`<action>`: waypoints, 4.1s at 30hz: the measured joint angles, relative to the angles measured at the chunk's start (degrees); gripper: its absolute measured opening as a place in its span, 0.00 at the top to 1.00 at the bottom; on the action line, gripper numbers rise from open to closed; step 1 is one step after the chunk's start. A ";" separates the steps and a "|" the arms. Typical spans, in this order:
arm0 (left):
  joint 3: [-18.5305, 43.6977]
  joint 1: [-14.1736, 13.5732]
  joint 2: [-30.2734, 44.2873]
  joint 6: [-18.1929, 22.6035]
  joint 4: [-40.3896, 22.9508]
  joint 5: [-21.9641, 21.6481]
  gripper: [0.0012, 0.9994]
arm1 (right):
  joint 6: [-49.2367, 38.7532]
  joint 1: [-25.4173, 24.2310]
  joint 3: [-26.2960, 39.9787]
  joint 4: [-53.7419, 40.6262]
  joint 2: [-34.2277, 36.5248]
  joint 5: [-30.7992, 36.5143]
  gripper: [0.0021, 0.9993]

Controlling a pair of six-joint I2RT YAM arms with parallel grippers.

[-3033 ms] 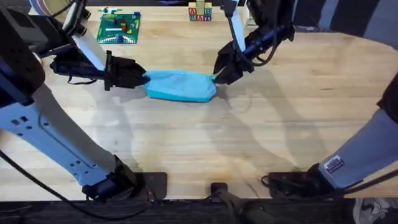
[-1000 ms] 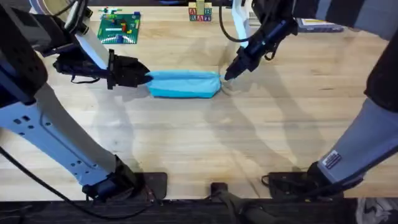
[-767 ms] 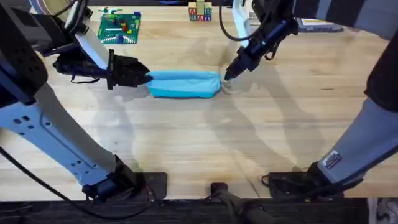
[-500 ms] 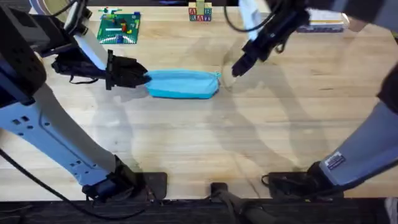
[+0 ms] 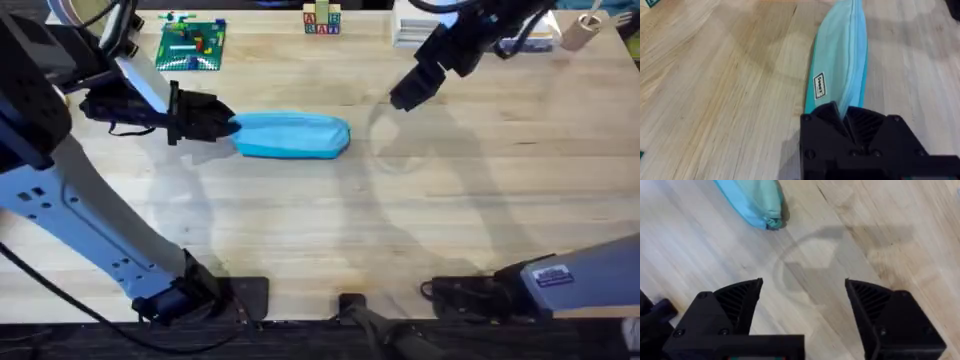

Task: Unzip the bag, pick up the pens from the table one at a time and place them inside, then zip the bag closed.

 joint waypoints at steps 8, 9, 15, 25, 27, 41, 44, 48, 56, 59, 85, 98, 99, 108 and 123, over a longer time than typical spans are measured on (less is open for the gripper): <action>0.00 0.00 0.00 0.00 0.00 -0.02 0.96 | 6.29 3.90 0.00 -0.54 -7.61 0.25 0.00; 0.00 0.00 0.00 0.00 0.00 -0.02 0.96 | 7.91 4.26 0.00 -0.57 -8.69 0.35 0.00; 0.00 0.00 0.00 0.00 0.00 -0.02 0.96 | 18.03 4.79 0.00 -3.25 -14.46 0.39 0.00; 0.00 0.04 0.00 -0.02 0.25 -0.21 0.74 | 25.60 4.79 0.02 -7.98 -18.76 0.39 0.00; 0.00 0.55 0.00 0.00 0.31 -0.28 0.10 | 26.10 4.79 0.02 -10.01 -18.78 0.39 0.00; 0.09 0.70 0.00 0.00 -0.87 -0.03 0.00 | 26.72 4.79 0.02 -10.42 -18.82 0.39 0.00; 0.67 0.70 0.00 0.00 -2.29 -0.18 0.00 | 26.73 4.79 0.02 -10.41 -19.36 0.39 0.00; 3.41 0.70 0.00 0.00 -5.18 -0.29 0.00 | 26.71 4.79 0.02 -10.43 -21.60 0.39 0.00; 8.02 0.70 -2.92 0.00 -6.69 -1.12 0.00 | 26.71 4.79 0.02 -10.60 -26.72 0.39 0.00; 8.81 0.70 -15.76 -0.83 -7.10 -4.82 0.00 | 26.71 4.79 0.02 -11.00 -29.40 0.39 0.00; 8.90 -6.90 -47.41 -56.70 -11.38 -19.42 0.00 | 25.91 4.79 0.04 -18.05 -32.22 0.39 0.00; 8.90 -9.33 -47.43 -63.34 -16.11 -18.65 0.00 | 20.43 4.29 -13.55 -10.46 -43.68 0.41 0.00; 8.90 -9.33 -47.41 -63.41 -15.89 -17.98 0.00 | 20.46 4.10 -14.91 -9.68 -44.52 0.42 0.00; 7.43 -9.33 -48.78 -65.71 -12.36 -16.60 0.00 | 22.55 3.85 -21.87 -5.78 -48.02 0.39 0.00; -12.34 -9.33 -67.09 -81.47 3.89 -22.31 0.00 | 24.74 3.85 -24.57 0.42 -48.29 0.35 0.00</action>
